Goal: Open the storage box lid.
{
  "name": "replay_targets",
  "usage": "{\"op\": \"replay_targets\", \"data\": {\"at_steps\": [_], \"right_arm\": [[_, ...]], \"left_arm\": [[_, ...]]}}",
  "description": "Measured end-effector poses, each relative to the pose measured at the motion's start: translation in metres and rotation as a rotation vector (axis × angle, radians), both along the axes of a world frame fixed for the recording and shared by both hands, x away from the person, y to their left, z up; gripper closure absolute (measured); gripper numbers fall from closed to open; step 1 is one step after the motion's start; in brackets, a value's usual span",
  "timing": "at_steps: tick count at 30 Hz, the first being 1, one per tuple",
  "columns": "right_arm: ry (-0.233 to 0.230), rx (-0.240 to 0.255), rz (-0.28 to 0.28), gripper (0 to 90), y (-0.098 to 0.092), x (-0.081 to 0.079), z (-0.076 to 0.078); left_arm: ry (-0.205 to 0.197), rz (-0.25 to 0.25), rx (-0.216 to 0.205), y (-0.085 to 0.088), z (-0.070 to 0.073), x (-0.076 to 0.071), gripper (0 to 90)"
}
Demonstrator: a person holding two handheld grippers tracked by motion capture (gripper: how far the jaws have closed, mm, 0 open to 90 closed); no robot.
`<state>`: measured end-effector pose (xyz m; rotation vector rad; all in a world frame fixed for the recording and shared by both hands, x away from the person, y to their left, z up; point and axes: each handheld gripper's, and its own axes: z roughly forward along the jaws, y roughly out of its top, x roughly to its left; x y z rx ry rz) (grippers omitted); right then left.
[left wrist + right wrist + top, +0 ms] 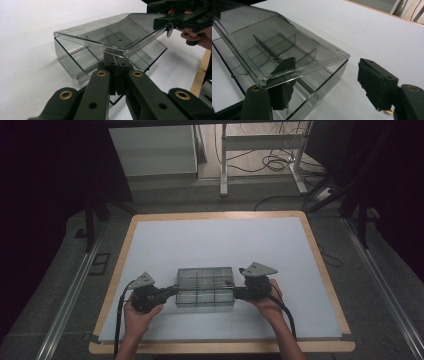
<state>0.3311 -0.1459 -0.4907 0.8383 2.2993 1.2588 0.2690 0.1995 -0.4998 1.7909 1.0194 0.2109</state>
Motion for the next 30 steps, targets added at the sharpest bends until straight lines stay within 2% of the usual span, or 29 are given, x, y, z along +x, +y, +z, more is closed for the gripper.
{"op": "replay_targets", "data": {"at_steps": [11, 16, 21, 22, 25, 30], "right_arm": [[-0.009, 0.01, 0.007, 32.1, 0.0, 0.001, 0.003], [-0.01, 0.023, 0.006, 32.5, 0.0, 0.001, 0.004], [-0.01, 0.035, 0.006, 33.0, 0.0, 0.003, 0.006], [-0.008, 0.041, 0.007, 33.4, 0.0, 0.004, 0.007], [-0.007, 0.046, 0.009, 33.4, 0.001, 0.005, 0.008], [-0.006, 0.06, 0.013, 33.6, 0.003, 0.006, 0.009]], "left_arm": [[-0.009, 0.025, 0.002, 0.014, 0.006, -0.011, 83.9], [0.005, 0.04, 0.002, 0.022, 0.006, -0.013, 80.0], [0.048, 0.042, 0.023, 0.026, 0.002, -0.012, 70.4], [0.048, 0.047, 0.034, 0.027, 0.001, -0.012, 66.6], [0.044, 0.065, 0.061, 0.029, -0.001, -0.012, 62.9], [0.055, 0.087, 0.063, 0.032, -0.003, -0.011, 57.2]]}}
